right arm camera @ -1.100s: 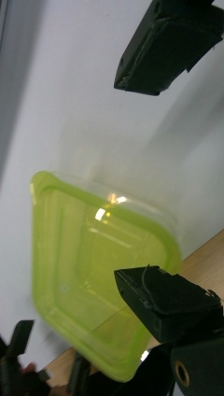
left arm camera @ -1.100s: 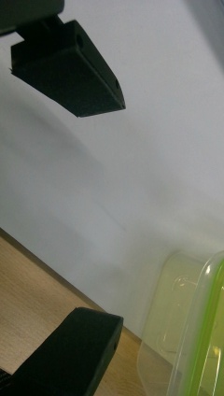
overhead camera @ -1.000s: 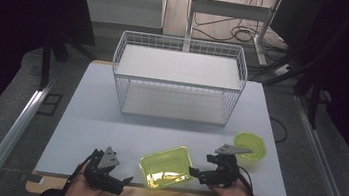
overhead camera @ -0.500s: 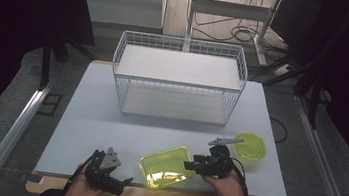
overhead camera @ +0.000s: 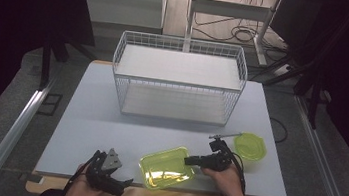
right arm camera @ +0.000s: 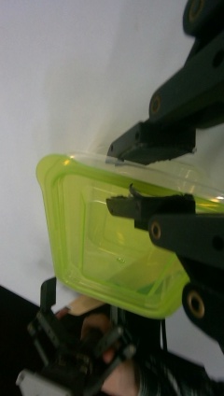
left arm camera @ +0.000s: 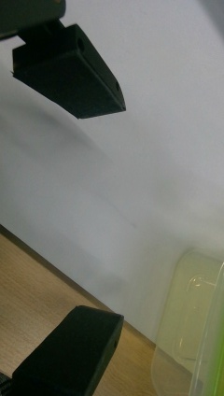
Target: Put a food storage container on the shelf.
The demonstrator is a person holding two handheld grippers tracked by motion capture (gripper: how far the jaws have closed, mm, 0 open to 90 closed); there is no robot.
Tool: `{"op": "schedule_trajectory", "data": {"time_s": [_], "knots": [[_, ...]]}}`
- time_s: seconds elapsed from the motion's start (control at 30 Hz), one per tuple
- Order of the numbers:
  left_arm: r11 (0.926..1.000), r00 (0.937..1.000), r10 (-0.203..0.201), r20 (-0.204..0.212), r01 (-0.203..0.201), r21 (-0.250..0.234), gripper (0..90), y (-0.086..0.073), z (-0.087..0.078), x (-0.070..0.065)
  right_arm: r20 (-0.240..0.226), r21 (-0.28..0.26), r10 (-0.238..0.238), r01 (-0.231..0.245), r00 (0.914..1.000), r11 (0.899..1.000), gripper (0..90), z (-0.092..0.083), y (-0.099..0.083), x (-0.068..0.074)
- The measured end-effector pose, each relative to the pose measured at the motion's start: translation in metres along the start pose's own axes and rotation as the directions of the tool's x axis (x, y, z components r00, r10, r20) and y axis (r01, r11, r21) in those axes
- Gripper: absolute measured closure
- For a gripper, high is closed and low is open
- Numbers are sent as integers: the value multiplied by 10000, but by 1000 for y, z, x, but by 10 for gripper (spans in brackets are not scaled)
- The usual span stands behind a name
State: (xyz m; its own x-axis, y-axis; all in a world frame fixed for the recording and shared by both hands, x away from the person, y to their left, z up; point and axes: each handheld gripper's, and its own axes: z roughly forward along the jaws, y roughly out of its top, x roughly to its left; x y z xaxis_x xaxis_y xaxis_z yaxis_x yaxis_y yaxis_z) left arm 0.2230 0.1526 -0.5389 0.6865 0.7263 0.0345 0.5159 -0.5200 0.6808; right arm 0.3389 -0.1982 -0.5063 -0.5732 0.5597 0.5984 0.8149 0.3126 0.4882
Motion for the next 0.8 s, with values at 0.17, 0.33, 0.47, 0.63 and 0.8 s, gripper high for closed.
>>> {"op": "schedule_trajectory", "data": {"time_s": [0.17, 0.33, 0.47, 0.63, 0.8], "knots": [[10000, 10000, 44, -28, -44, 15, 23, 0, 0, 0, -731, -27, 481, -484, 9962, 9988, 795, -3, -1, -1], [10000, 10000, 29, -46, -29, -14, 24, 0, -1, 0, -551, -68, 450, -454, 9975, 9989, 799, -5, 2, 3], [10000, 10000, 17, -74, -18, -35, 24, 0, -1, 1, -792, -381, 607, -639, 9950, 9972, 799, -12, 5, 5], [10000, 10000, -26, -65, 26, -52, 24, -1, -2, 2, -834, -826, 579, -648, 9948, 9945, 799, -20, 10, 7], [10000, 10000, -19, -56, 18, -59, 24, -1, -2, 2, -818, -1170, 526, -620, 9953, 9912, 799, -29, 18, 9]]}}
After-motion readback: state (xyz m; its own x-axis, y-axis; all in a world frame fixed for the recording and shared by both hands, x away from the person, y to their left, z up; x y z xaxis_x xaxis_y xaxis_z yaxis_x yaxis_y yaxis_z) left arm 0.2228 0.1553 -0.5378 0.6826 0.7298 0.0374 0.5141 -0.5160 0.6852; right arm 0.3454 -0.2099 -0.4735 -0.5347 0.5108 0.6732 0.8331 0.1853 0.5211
